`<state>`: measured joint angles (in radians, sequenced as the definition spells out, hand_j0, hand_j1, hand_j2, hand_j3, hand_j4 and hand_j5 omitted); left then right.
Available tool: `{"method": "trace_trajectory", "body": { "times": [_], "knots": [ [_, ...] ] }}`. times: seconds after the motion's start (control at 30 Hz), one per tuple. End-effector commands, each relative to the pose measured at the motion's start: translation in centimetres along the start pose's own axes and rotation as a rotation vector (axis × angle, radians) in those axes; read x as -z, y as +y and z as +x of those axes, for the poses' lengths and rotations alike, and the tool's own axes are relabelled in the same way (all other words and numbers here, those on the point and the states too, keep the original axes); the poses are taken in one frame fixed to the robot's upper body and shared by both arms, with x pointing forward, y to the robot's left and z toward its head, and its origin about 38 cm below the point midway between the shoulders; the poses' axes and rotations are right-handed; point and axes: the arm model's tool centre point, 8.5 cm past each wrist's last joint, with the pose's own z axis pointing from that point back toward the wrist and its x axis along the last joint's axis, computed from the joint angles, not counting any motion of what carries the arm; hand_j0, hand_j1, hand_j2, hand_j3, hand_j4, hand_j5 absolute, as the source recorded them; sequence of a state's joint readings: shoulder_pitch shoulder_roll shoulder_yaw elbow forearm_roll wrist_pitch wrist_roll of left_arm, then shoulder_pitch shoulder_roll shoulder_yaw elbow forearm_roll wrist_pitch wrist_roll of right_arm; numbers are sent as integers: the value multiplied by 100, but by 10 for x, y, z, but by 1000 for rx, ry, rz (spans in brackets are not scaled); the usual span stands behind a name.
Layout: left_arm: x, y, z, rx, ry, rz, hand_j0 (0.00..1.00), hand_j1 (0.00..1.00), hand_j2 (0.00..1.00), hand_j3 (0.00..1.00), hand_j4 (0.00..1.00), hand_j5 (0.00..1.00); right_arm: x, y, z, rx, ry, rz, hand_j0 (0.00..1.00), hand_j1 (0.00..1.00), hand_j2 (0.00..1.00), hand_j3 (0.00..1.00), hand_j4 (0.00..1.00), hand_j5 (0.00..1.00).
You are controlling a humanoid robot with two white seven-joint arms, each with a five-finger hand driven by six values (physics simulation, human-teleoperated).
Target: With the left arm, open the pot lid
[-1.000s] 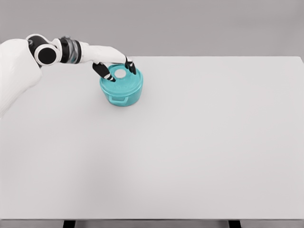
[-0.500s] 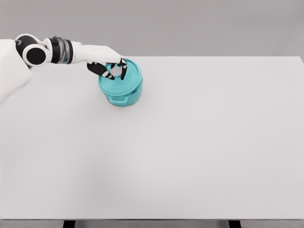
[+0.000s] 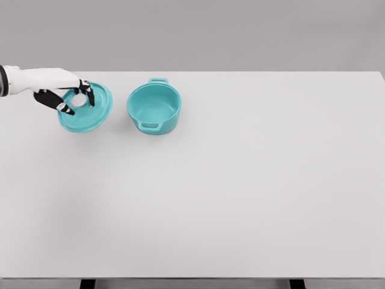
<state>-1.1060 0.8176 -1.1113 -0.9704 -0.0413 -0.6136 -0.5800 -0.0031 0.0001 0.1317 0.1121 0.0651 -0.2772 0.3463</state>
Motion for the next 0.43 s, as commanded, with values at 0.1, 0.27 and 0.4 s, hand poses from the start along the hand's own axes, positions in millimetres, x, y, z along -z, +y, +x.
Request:
{"method": "trace_trajectory", "body": {
  "times": [0.1, 0.27, 0.4],
  "knots": [
    [-2, 1, -2, -10, 5, 9, 100, 100, 100, 100, 100, 100, 0, 0, 0, 0, -1, 0, 100, 100, 100, 100, 100, 100],
    [-6, 12, 24, 5, -90, 49, 100, 100, 100, 100, 100, 100, 0, 0, 0, -1, 0, 1, 100, 100, 100, 100, 100, 100],
    [-77, 21, 91, 41, -287, 131, 100, 100, 100, 100, 100, 100, 0, 0, -1, 1, 1, 1, 100, 100, 100, 100, 100, 100]
  ]
}}
